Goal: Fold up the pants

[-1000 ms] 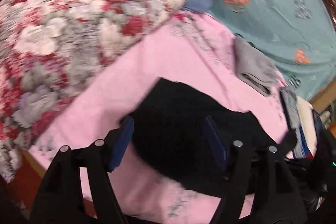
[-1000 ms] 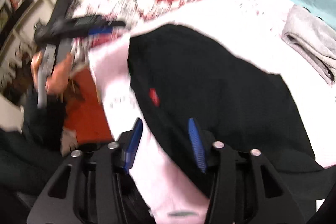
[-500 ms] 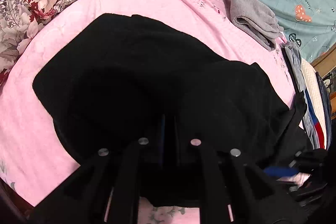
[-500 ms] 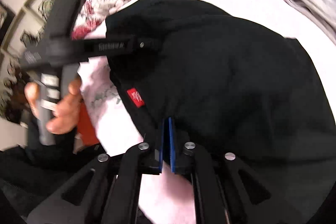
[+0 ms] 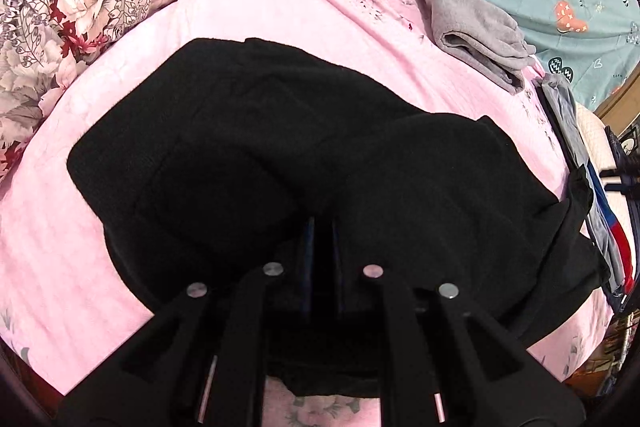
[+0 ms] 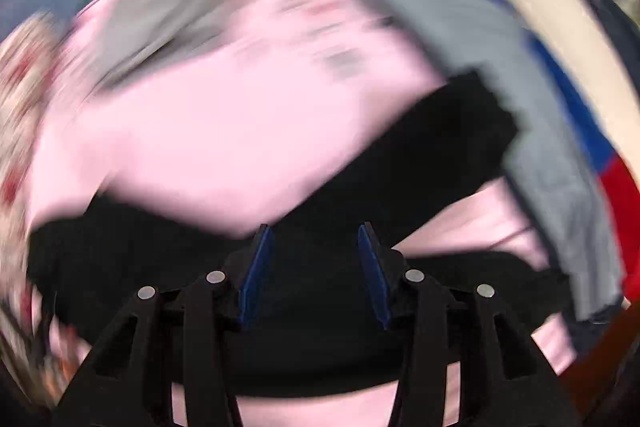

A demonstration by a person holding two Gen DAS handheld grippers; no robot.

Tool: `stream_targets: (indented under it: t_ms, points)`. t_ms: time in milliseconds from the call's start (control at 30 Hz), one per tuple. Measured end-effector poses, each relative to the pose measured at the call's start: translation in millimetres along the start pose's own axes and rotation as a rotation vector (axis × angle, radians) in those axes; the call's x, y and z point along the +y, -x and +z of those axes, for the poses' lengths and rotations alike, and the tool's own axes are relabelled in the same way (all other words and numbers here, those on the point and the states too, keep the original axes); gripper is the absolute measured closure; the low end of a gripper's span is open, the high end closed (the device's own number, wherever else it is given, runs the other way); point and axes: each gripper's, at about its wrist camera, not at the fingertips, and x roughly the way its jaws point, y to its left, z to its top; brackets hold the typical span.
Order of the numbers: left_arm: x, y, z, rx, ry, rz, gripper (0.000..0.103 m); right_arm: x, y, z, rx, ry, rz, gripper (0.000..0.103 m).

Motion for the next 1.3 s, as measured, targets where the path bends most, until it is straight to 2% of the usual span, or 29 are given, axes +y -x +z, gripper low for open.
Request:
stream_targets:
  t_ms: [67, 133, 233, 300, 433, 533, 600, 633, 667, 800, 933, 1033, 1133, 1167, 1267, 1300]
  points:
    - [2, 0, 0, 0.001, 0.002, -0.010, 0.094, -35, -14, 35, 0.033, -0.127, -0.030, 0.057]
    - [4, 0, 1, 0.005, 0.011, -0.020, 0.094, -59, -35, 63, 0.091, -0.213, -0.022, 0.057]
    - [3, 0, 1, 0.011, 0.012, -0.019, 0.094, -64, -66, 92, 0.142, -0.293, -0.052, 0.057]
    - [2, 0, 2, 0.016, 0.009, -0.011, 0.094, -69, -82, 104, 0.154, -0.340, -0.103, 0.057]
    - [3, 0, 3, 0.028, 0.017, -0.013, 0.094, -82, -103, 114, 0.176, -0.430, -0.147, 0.057]
    - [3, 0, 3, 0.034, 0.021, -0.015, 0.094, -84, -118, 114, 0.215, -0.442, -0.175, 0.057]
    - [3, 1, 4, 0.039, 0.022, -0.020, 0.094, -85, -119, 113, 0.195, -0.450, -0.185, 0.058]
    - [4, 1, 5, 0.045, 0.025, -0.024, 0.094, -83, -115, 110, 0.174, -0.441, -0.190, 0.069]
    - [5, 1, 6, 0.052, 0.030, -0.032, 0.094, -80, -110, 107, 0.172, -0.415, -0.215, 0.099]
    - [9, -1, 9, 0.080, 0.033, -0.062, 0.094, -76, -55, 77, 0.073, -0.354, -0.143, 0.100]
    - [7, -3, 13, 0.116, -0.004, -0.065, 0.094, -109, 36, 15, -0.065, -0.338, -0.042, 0.100]
    - [3, -4, 17, 0.147, -0.043, -0.057, 0.094, -141, 76, -33, -0.129, -0.355, -0.001, 0.100]
    - [2, -7, 22, 0.188, -0.068, -0.055, 0.094, -177, 80, -89, -0.145, -0.402, 0.039, 0.100]
    - [1, -7, 23, 0.198, -0.069, -0.055, 0.094, -186, 70, -94, -0.141, -0.417, 0.051, 0.100]
    - [-2, -10, 27, 0.221, -0.068, -0.042, 0.094, -215, 37, -138, -0.119, -0.477, 0.097, 0.100]
    - [-4, -11, 27, 0.224, -0.072, -0.029, 0.094, -211, 23, -143, -0.116, -0.494, 0.106, 0.100]
